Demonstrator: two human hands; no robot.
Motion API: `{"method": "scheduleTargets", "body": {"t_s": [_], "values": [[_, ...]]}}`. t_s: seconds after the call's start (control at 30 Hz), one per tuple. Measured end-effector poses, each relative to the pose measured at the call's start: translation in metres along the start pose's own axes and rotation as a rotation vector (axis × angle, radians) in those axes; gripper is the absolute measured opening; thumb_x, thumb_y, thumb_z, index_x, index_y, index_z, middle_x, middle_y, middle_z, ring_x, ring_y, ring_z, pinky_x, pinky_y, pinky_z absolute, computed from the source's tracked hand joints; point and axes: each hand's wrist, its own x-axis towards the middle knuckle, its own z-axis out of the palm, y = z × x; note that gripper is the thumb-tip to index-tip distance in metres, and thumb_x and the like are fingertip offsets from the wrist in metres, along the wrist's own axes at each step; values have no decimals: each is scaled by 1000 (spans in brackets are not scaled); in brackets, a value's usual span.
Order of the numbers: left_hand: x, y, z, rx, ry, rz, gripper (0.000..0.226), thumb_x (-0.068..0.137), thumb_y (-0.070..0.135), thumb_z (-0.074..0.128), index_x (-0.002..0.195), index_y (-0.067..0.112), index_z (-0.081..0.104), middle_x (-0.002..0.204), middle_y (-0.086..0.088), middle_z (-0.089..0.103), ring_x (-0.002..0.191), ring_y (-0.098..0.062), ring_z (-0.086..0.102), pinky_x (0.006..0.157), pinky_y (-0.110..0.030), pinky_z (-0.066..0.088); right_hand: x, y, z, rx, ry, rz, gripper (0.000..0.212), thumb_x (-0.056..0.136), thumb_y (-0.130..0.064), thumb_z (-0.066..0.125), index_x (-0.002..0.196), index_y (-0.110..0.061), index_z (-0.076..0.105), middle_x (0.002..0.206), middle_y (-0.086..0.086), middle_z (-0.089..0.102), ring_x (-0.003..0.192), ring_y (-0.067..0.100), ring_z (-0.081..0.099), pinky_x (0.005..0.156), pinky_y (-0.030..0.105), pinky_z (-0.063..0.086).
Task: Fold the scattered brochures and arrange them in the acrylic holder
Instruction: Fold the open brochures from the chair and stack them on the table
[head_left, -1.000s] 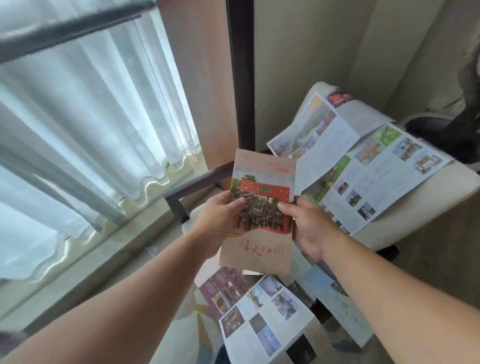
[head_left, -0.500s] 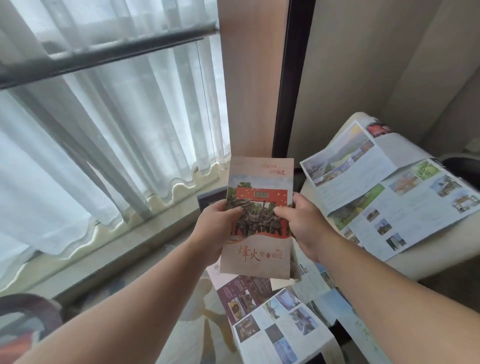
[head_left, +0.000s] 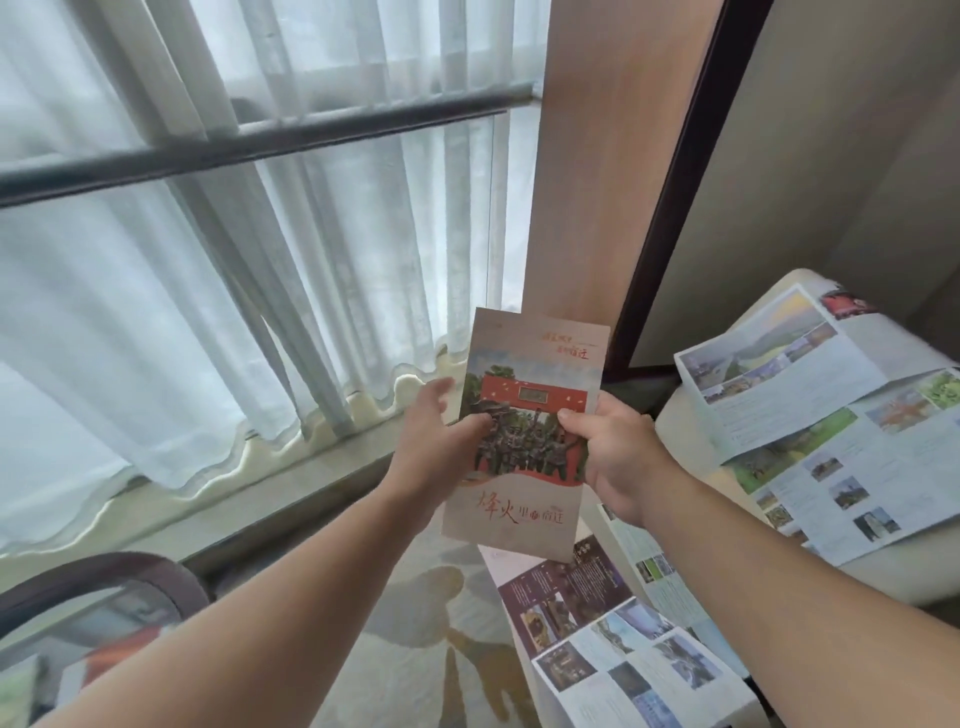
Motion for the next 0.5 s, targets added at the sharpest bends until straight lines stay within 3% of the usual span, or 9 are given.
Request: {"method": "scheduleTargets", "body": {"t_s": [0.07, 0.13, 0.23, 0.33, 0.43, 0.5], "values": [[-3, -4, -28, -125, -92, -90, 55, 88, 19, 61, 137, 24, 39, 117, -14, 66, 89, -29, 73, 72, -46, 60, -4, 1, 23, 14, -48, 21, 23, 103, -11, 45, 113, -20, 64, 106, 6, 75, 103, 29, 69, 89, 53, 56], [-7, -9, -53, -161, -153, -102, 33, 92, 11, 55, 124, 14, 52, 102, -15, 74, 86, -29, 74, 80, -54, 58, -9, 5, 49, -11, -77, 27, 23, 102, -11, 46, 113, -21, 64, 107, 6, 75, 103, 29, 69, 88, 52, 56], [-10, -21, -86, -211, -81, -82, 25, 93, 3, 53, 114, 13, 61, 97, -15, 75, 86, -32, 74, 80, -54, 58, -13, 12, 87, -201, 3, -31, 20, 100, -21, 52, 120, -27, 54, 118, 3, 66, 101, 22, 65, 68, 35, 56], [-15, -34, -115, -297, -81, -95, 24, 95, 3, 50, 112, 15, 63, 96, -14, 75, 86, -31, 74, 70, -45, 59, -9, 24, 114, -246, 60, -2, 39, 98, -31, 57, 133, -30, 41, 125, -3, 57, 99, 16, 62, 57, 24, 48], [-22, -54, -140, -270, -43, -88, 22, 94, 5, 53, 108, 21, 61, 98, -10, 74, 85, -27, 74, 65, -39, 59, -6, 40, 139, -294, -21, 71, 17, 101, -25, 52, 111, -18, 63, 103, 1, 75, 91, 20, 71, 66, 35, 58], [-26, -70, -157, -167, 40, -79, 23, 93, 9, 56, 110, 23, 57, 104, -7, 71, 89, -24, 73, 69, -39, 60, 0, 53, 161, -341, -55, 90, 19, 101, -21, 50, 100, -21, 69, 95, 0, 77, 88, 20, 73, 70, 40, 60]]}}
